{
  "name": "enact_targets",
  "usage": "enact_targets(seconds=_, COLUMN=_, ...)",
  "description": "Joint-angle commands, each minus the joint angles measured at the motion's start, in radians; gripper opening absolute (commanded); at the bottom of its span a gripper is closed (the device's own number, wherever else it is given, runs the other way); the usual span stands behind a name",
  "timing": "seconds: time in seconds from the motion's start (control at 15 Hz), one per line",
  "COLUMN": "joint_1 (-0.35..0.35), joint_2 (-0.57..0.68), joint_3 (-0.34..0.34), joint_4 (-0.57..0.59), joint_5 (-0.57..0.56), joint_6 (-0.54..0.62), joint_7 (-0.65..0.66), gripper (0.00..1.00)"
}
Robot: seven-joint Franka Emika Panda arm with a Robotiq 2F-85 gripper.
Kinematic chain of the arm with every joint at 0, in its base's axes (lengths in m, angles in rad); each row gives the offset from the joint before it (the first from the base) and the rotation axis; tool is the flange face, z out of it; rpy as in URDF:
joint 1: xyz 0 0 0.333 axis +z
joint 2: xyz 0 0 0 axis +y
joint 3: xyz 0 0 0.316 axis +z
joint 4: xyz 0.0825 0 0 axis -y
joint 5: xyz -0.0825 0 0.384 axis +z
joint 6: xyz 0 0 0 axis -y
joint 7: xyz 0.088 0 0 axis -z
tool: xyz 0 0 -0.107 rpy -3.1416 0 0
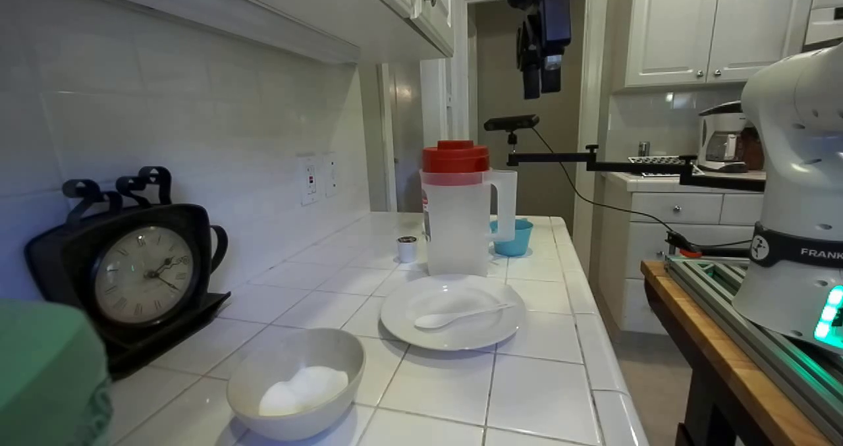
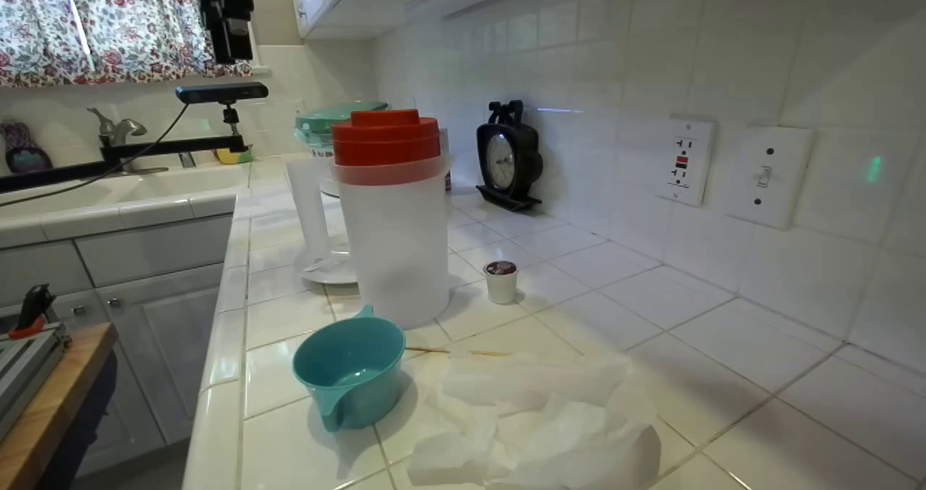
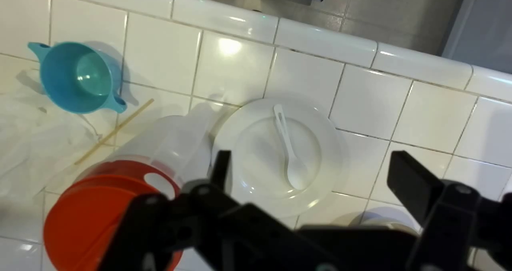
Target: Remove the plastic spoon from the white plate and put it in the blue bowl
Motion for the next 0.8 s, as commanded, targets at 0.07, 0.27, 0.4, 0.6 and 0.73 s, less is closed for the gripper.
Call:
enact_targets(seconds=0.07, joint_1=-0.002, joint_2=0.0, joint_3=0.002, joint_4=0.002, joint_5=0.001, joint_6=-0.002, joint_7=0.0, gripper=1.0)
enact_targets(seconds=0.27, joint_1=-0.002, joint_2=0.0, joint_3=0.002, joint_4=0.002, joint_5=0.001, joint_6=-0.002, joint_7=0.0, gripper=1.0)
enact_targets(seconds=0.4, joint_1=0.003, joint_2=0.02, joint_3=0.003, joint_4=0.005, joint_5=0.018, joint_6=0.015, joint_7=0.005, gripper=1.0)
enact_targets(seconds=0.6, joint_1=0.014, joint_2=0.096, joint_3=0.041, joint_4=0.015, joint_5=0.033, joint_6=0.086, joint_7=0.063, gripper=1.0)
enact_targets(seconds=0.73, joint_1=0.025, joint_2=0.157, joint_3=0.07, joint_4=0.022, joint_5=0.03, joint_6=0.142, joint_7=0.092, gripper=1.0)
